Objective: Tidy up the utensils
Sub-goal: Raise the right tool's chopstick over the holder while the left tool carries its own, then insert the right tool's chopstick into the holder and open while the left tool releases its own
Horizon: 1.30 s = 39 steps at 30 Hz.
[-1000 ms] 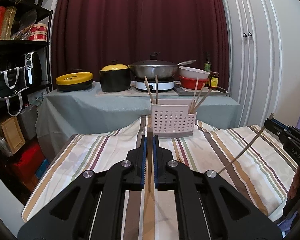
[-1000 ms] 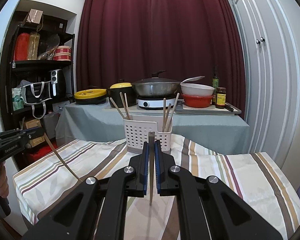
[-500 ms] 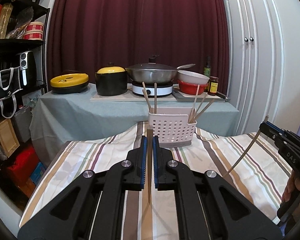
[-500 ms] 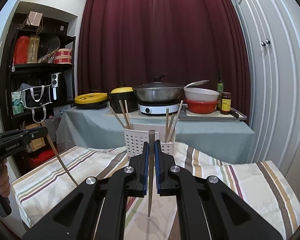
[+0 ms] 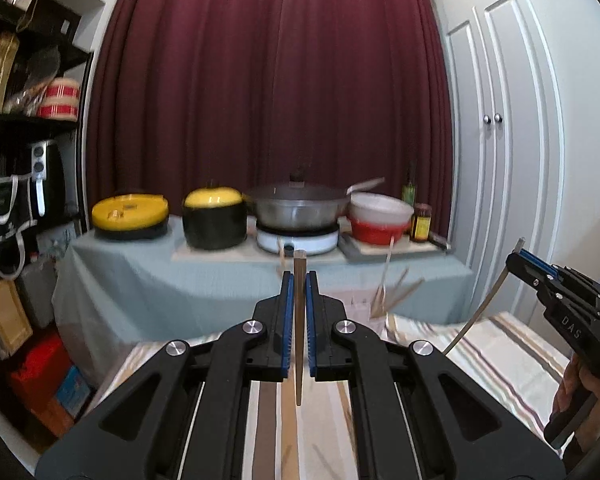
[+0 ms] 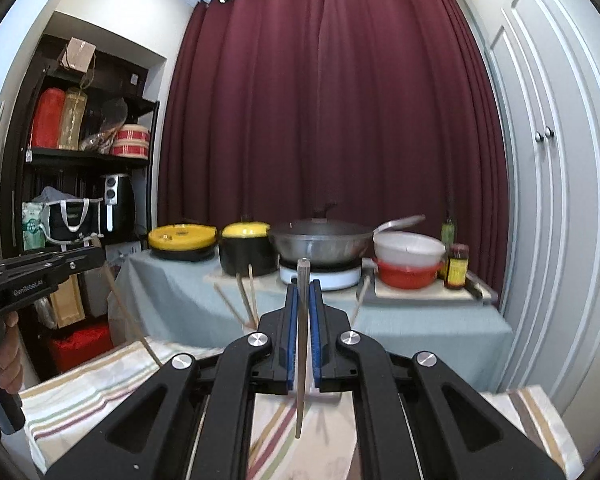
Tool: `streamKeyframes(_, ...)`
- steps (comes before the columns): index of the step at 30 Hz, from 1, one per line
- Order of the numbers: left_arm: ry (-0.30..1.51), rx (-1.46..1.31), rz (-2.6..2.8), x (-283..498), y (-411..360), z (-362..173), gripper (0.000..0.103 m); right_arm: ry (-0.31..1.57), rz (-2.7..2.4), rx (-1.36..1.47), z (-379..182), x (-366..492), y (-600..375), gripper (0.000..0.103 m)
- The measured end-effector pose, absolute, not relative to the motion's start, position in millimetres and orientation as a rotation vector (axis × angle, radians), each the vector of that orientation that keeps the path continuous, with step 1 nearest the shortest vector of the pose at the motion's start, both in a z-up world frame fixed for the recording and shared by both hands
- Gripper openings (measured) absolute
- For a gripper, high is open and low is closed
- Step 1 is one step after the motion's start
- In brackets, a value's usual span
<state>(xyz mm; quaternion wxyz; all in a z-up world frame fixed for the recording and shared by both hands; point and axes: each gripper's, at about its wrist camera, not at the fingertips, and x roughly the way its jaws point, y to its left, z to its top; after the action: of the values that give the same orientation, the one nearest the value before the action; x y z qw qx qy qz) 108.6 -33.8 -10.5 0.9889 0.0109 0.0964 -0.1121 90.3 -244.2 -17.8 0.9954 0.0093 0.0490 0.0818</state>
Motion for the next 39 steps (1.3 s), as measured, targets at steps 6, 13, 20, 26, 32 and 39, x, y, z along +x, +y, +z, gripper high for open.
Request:
streamKeyframes(6, 0.106, 0.02, -0.244, 135.0, -47.9, 23.2, 0.006, 0.029, 0.181, 0.005, 13.2, 114.9, -240.3, 0.006)
streamKeyframes(13, 0.068, 0.009, -0.265, 176.1, -60.8, 48.0, 0.006, -0.026, 0.196, 0.0, 42.2, 155.1, -242.4, 0.006)
streamKeyframes(20, 0.065, -0.004, -0.275, 223.0, -75.3, 60.2, 0.006, -0.043, 0.179, 0.002, 45.2, 194.1, -246.2, 0.006)
streamKeyframes(26, 0.086, 0.022, -0.268, 257.4, -88.0, 51.9, 0.006, -0.029, 0.159, 0.007, 32.5, 225.2, -250.1, 0.006)
streamKeyframes(32, 0.13, 0.016, -0.265, 285.5, -94.4, 24.8, 0.006, 0.024, 0.157, 0.024, 5.7, 255.3, -254.2, 0.006)
streamKeyframes(39, 0.174, 0.024, -0.261, 309.3, -98.4, -5.2, 0.006, 0.095, 0.161, 0.024, -24.2, 279.7, -249.2, 0.006)
